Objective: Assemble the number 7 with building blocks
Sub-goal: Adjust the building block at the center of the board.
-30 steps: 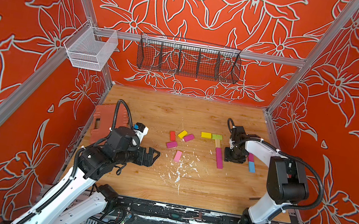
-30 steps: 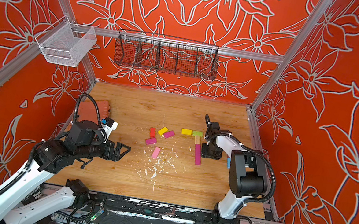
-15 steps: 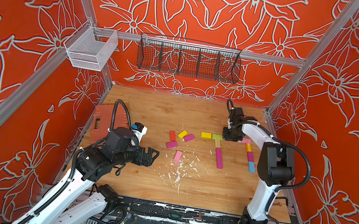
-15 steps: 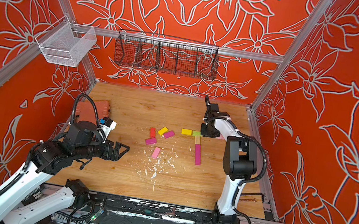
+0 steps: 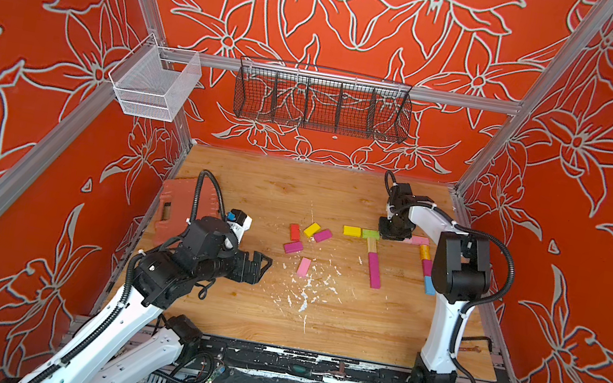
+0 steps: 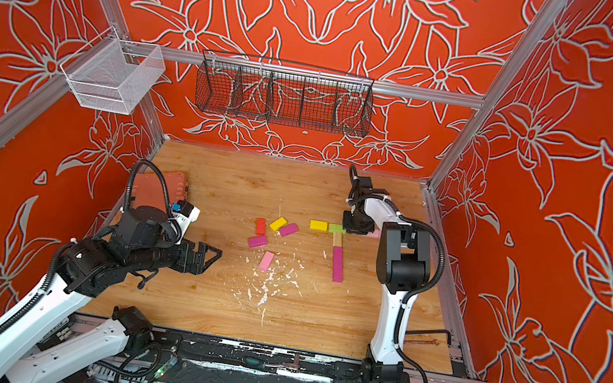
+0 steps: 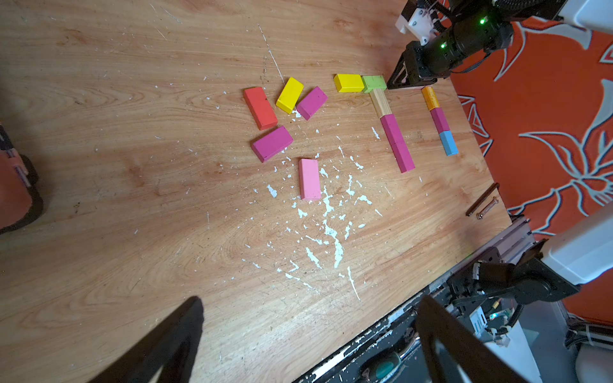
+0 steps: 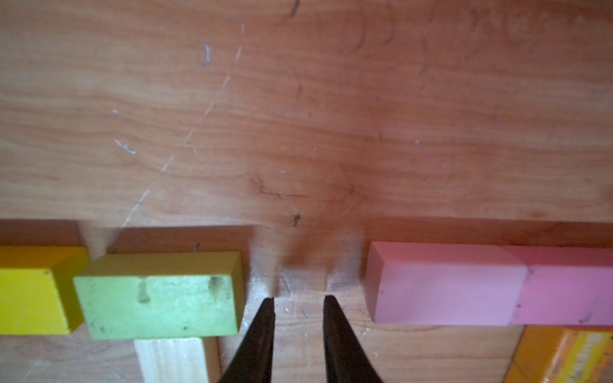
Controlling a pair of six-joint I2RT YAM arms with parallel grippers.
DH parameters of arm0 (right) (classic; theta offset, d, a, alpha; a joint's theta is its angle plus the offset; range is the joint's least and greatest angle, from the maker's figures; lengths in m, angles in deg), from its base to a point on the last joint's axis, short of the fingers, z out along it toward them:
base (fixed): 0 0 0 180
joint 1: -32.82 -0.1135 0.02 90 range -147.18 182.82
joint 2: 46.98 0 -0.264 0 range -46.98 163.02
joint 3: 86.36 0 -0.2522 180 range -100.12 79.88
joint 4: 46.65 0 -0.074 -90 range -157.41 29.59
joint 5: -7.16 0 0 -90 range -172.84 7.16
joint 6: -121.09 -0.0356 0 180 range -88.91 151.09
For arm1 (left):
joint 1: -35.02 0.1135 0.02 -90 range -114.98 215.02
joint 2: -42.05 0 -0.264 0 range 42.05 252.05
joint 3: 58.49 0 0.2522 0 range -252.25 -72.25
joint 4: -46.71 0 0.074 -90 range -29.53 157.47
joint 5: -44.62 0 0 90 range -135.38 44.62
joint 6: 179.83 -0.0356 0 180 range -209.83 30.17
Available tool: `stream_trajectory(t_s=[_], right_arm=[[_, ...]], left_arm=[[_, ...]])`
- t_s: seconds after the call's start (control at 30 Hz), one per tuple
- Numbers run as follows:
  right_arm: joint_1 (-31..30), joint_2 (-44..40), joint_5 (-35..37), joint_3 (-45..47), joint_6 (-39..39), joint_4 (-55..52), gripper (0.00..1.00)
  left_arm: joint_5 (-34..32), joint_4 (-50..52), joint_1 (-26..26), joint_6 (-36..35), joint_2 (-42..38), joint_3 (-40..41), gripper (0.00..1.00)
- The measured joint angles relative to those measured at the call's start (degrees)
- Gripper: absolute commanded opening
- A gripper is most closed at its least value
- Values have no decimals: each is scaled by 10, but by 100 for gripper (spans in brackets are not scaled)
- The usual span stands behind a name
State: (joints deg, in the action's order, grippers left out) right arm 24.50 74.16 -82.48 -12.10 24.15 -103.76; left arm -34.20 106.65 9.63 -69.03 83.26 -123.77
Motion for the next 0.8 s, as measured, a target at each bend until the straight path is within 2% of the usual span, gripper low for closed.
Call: stream_trajectory(t_s=[0.8], right_arm=[[0, 19, -28, -12, 37, 19, 34]], left_arm=[[0, 0, 0, 0, 1, 0, 97]])
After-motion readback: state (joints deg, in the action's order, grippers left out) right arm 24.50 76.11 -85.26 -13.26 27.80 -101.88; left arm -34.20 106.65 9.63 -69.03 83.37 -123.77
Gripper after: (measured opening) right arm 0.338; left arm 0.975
